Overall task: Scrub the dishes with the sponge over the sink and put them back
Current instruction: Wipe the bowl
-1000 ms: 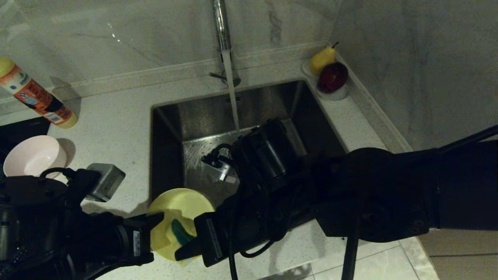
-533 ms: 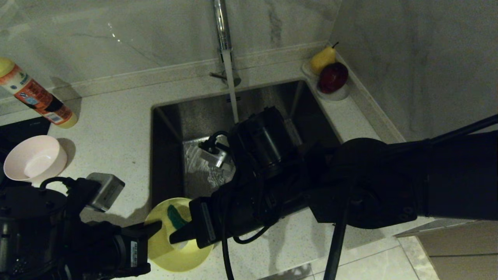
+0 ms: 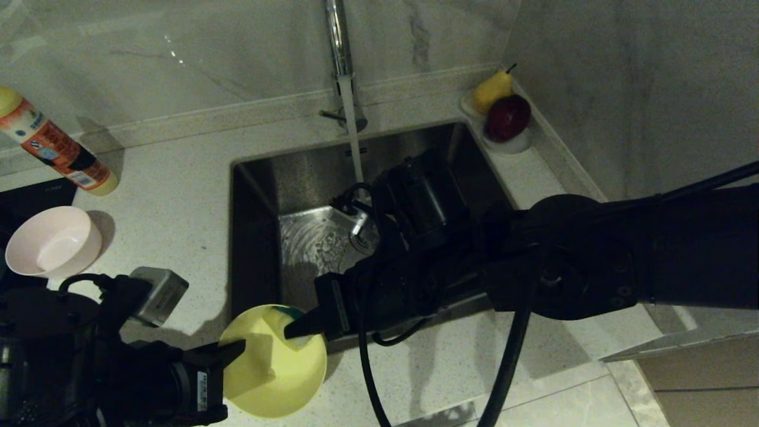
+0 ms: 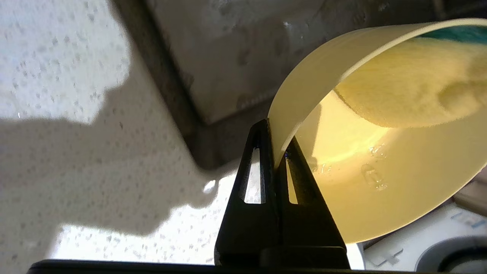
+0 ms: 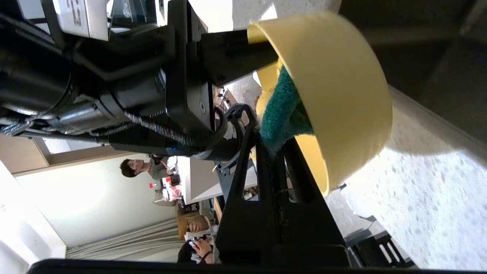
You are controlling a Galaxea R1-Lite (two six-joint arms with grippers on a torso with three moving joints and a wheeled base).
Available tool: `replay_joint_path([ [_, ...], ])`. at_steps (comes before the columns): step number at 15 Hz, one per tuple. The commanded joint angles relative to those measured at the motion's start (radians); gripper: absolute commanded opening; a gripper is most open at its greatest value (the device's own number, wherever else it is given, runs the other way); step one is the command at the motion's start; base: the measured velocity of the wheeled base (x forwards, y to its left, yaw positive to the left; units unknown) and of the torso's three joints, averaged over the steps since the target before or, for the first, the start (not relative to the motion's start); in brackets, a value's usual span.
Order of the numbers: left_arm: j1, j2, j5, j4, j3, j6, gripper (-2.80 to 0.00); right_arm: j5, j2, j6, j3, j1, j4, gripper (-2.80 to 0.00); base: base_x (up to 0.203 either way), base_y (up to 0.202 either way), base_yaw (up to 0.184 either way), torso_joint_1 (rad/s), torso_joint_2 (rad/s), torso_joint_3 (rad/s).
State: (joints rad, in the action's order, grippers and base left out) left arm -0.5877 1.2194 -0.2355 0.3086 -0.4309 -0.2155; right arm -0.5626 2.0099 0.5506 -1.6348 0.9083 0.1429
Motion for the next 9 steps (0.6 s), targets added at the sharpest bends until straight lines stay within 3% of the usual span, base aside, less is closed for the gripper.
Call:
replay_joint_path([
  [1,0.0,-0.003,-0.004,0.03,-0.002,-0.005,-2.8,-0.003,-0.044,0.0,0.016,-0.001,0.024,-2.8,0.0,0.0,0.0,0.0,0.0,0.0],
  [9,0.003,0.012,-0.01,0.055,-0.008,-0.011,-2.8,-0.007,-0.087,-0.004,0.101,0.045,0.034,-2.8,0.0,0.0,0.0,0.0,0.0,0.0],
])
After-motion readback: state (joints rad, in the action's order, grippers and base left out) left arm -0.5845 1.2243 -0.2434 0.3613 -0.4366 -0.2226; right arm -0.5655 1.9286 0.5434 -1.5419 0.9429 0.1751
